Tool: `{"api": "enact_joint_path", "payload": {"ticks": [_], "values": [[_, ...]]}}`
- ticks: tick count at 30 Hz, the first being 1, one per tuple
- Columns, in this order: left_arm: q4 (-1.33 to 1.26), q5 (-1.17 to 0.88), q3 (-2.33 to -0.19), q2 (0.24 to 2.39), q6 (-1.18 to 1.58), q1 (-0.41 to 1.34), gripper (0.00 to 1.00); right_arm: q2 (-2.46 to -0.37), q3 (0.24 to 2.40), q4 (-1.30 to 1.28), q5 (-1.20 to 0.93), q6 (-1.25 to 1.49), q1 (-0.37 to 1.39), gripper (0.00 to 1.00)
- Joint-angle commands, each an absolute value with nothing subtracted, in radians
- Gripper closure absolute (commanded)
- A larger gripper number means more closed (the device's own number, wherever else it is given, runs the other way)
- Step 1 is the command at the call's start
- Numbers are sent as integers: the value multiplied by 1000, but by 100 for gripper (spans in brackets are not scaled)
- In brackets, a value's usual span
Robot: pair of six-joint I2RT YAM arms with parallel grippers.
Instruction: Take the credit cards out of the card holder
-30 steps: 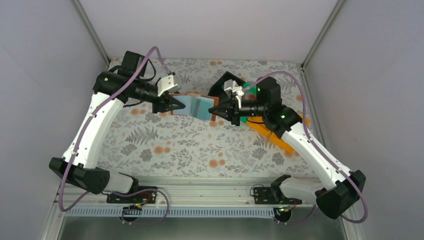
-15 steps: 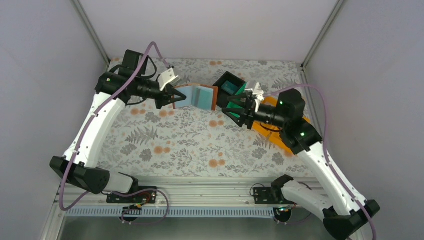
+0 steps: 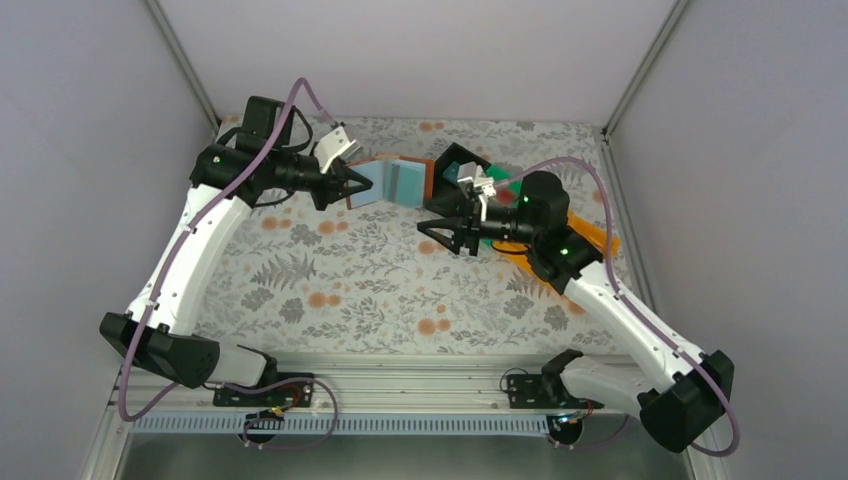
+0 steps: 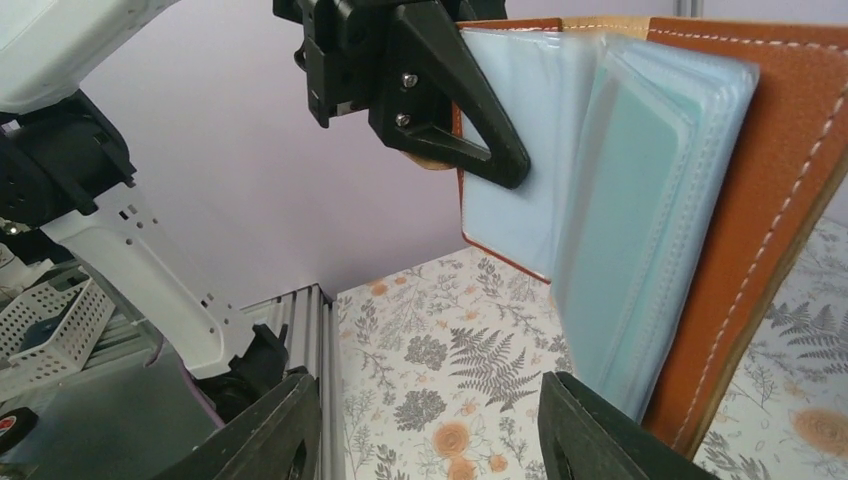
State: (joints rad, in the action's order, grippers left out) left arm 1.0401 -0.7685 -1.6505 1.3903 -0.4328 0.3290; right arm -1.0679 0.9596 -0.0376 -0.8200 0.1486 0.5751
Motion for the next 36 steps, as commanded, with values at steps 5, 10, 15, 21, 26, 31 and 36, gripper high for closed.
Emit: {"api": "enact_joint_path", "payload": {"ticks": [5, 10, 15, 21, 26, 31, 36], "values": [[1029, -810, -1675, 1393, -426, 328, 98, -1163, 1023, 51, -817, 131, 586, 45], [1038, -819, -1678, 1393, -435, 328, 98, -1182, 1025, 45, -766, 138, 574, 45], [1044, -827, -1676, 1385, -446, 328, 98, -1186, 1027, 33, -729, 146, 561, 44], [1056, -841, -1680, 1382, -457, 328, 98, -1183, 1043, -7, -742, 115, 541, 41], [1058, -844, -1682, 1385, -459, 327, 98, -1188, 1060, -14, -768, 108, 526, 40], [1061, -849, -1681, 1379, -465, 327, 98, -1189, 1065, -16, -777, 106, 520, 38], [1062, -854, -1680, 1381, -468, 328, 98, -1222, 1089, -33, -807, 101, 520, 36]]}}
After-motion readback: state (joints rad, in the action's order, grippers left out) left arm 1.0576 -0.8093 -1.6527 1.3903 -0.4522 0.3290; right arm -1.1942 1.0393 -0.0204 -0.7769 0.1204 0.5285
